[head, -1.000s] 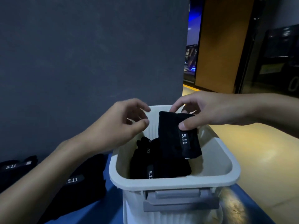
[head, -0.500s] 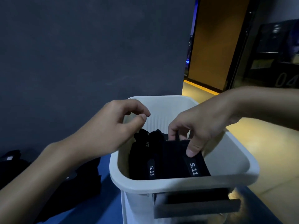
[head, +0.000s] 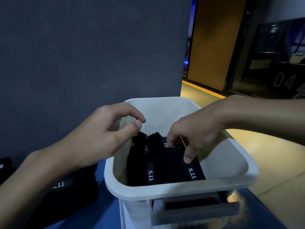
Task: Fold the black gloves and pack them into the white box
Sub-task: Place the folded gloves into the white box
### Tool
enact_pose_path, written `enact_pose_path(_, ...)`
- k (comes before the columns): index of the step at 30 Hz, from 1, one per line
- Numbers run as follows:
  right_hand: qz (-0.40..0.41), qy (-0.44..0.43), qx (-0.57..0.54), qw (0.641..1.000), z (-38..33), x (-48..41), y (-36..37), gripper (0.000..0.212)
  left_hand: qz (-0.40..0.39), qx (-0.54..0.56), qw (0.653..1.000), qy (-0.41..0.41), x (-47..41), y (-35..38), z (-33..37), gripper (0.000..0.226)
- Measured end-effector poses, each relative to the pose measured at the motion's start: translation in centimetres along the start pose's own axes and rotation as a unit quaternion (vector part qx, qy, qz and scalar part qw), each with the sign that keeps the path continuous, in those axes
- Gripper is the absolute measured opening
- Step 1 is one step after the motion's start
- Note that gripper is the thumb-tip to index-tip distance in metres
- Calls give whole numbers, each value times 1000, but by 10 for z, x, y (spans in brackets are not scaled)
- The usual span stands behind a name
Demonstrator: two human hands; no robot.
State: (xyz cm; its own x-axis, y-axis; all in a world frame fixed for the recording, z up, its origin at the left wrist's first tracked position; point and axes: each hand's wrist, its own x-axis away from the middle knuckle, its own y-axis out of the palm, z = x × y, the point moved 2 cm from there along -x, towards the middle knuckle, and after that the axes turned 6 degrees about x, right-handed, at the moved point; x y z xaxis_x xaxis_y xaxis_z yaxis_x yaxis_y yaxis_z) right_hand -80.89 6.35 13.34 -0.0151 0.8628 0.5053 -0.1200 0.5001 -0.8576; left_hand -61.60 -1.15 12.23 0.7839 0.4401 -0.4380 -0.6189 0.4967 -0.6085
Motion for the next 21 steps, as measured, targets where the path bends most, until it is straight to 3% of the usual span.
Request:
enact_pose_path(7,16,-42,-40,998,5,1,-2,74,-33,-18,999,4,2,-3,-5,37)
enact_pose_path(21,26,-28,47,998,5,2,9,70,-47,-18,999,14,8,-7,-8,35)
